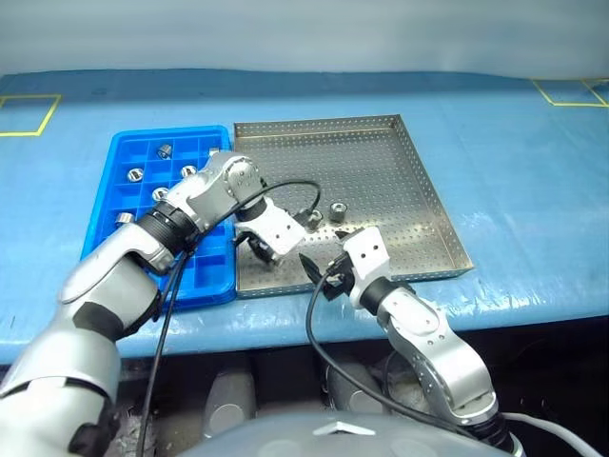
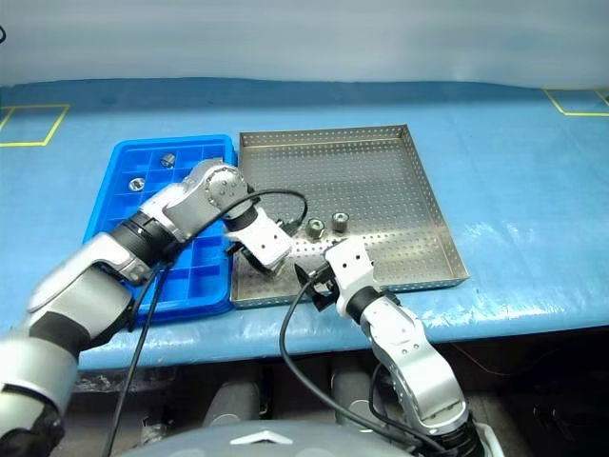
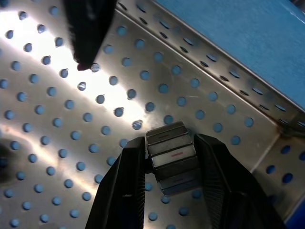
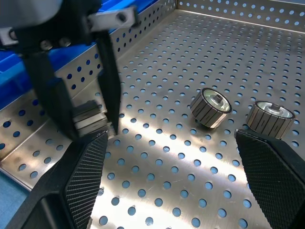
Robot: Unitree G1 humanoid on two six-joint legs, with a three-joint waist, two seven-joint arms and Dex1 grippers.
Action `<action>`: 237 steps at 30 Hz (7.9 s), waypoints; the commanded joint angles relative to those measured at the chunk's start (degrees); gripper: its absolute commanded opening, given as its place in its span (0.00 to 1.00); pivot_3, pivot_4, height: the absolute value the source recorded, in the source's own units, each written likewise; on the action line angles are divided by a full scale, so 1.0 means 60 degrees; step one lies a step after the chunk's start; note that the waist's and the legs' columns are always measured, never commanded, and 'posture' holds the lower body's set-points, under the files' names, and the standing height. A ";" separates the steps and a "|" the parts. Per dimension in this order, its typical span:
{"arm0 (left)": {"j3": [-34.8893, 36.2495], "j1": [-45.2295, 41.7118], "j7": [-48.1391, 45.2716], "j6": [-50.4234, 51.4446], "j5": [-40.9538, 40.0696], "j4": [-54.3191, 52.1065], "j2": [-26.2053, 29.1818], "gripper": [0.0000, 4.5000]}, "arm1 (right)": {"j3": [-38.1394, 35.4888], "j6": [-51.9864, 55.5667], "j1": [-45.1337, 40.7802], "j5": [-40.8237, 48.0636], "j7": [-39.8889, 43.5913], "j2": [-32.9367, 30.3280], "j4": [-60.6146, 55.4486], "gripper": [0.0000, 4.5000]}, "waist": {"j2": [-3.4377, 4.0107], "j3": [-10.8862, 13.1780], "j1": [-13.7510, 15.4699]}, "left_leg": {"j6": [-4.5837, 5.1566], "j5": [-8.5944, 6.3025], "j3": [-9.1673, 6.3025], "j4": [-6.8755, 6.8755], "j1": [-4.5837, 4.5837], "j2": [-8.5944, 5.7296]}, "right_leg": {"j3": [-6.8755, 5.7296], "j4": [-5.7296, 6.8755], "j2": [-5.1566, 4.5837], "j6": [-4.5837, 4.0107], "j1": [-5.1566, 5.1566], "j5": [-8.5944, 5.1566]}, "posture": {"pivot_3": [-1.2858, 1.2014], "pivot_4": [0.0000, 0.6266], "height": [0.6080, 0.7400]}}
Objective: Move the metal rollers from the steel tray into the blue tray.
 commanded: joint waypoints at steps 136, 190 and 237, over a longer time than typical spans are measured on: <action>0.6683 1.1035 1.1997 0.5233 -0.3496 -1.0113 -0.2867 1.00 | -0.0500 0.1414 -0.4472 0.0527 -0.0057 0.0100 0.1896 0.38 | 0.0025 0.0036 0.1093 | -0.0011 0.0018 0.0003 -0.0085 0.0026 -0.0006 | -0.0015 -0.0068 -0.0017 -0.0030 0.0008 -0.0010 | 0.61 0.24 1.00; 0.7321 1.2993 1.3191 0.5542 -0.3215 -1.2172 -0.3551 1.00 | -0.1131 -0.3441 -0.6503 -0.0593 0.1513 0.1946 0.8763 0.38 | 0.0018 0.0054 0.4992 | -0.0101 -0.0008 0.0011 -0.0137 -0.0074 0.0042 | -0.0081 -0.0060 0.0003 -0.0074 -0.0147 -0.0037 | 0.73 0.24 1.00; 0.6239 1.0653 1.1426 0.5912 -0.3526 -1.0134 -0.2988 1.00 | -0.4463 0.3016 -0.2176 -0.0253 -0.0701 -0.0168 0.0836 1.00 | 0.0040 0.0040 0.2346 | -0.0079 -0.0005 -0.0004 -0.0048 -0.0079 0.0039 | -0.0078 -0.0059 0.0001 -0.0081 -0.0080 0.0012 | 0.59 0.24 1.00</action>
